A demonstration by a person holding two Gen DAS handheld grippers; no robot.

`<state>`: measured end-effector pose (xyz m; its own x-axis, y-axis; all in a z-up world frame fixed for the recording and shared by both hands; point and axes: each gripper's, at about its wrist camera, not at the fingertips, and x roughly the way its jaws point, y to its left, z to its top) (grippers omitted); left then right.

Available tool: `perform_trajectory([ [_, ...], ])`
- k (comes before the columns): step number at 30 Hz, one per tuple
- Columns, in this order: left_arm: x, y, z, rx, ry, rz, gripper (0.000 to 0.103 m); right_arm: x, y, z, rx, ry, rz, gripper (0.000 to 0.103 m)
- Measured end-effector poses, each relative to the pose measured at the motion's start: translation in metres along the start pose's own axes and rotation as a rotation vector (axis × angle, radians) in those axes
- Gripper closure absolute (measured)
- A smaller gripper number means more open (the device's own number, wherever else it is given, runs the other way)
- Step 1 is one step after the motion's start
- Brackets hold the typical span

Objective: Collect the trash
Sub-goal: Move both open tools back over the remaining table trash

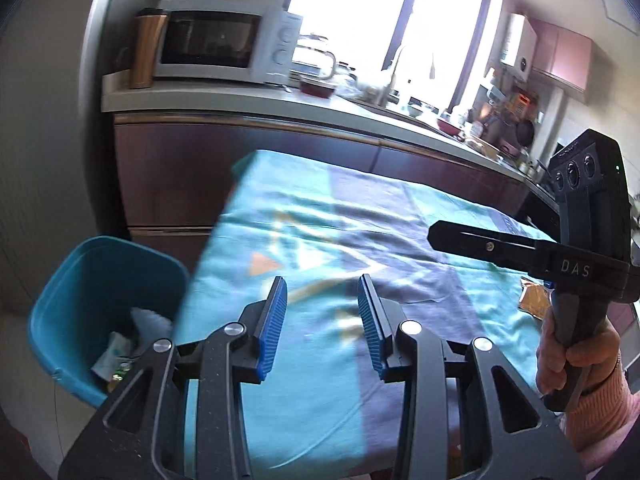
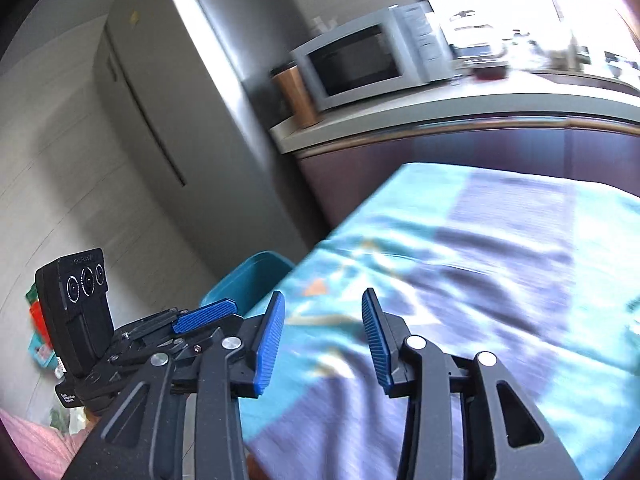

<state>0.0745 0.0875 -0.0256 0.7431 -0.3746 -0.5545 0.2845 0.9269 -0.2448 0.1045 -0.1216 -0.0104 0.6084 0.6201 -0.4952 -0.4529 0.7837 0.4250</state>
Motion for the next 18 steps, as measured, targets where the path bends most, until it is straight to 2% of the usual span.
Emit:
perform_trajectory([
  [7, 0.025, -0.057, -0.002, 0.071, 0.041, -0.048, 0.064, -0.058, -0.056, -0.029, 0.093, -0.052, -0.106, 0.061],
  [18, 0.053, -0.107, -0.006, 0.149, 0.097, -0.128, 0.063, -0.123, -0.119, -0.055, 0.201, -0.131, -0.271, 0.060],
])
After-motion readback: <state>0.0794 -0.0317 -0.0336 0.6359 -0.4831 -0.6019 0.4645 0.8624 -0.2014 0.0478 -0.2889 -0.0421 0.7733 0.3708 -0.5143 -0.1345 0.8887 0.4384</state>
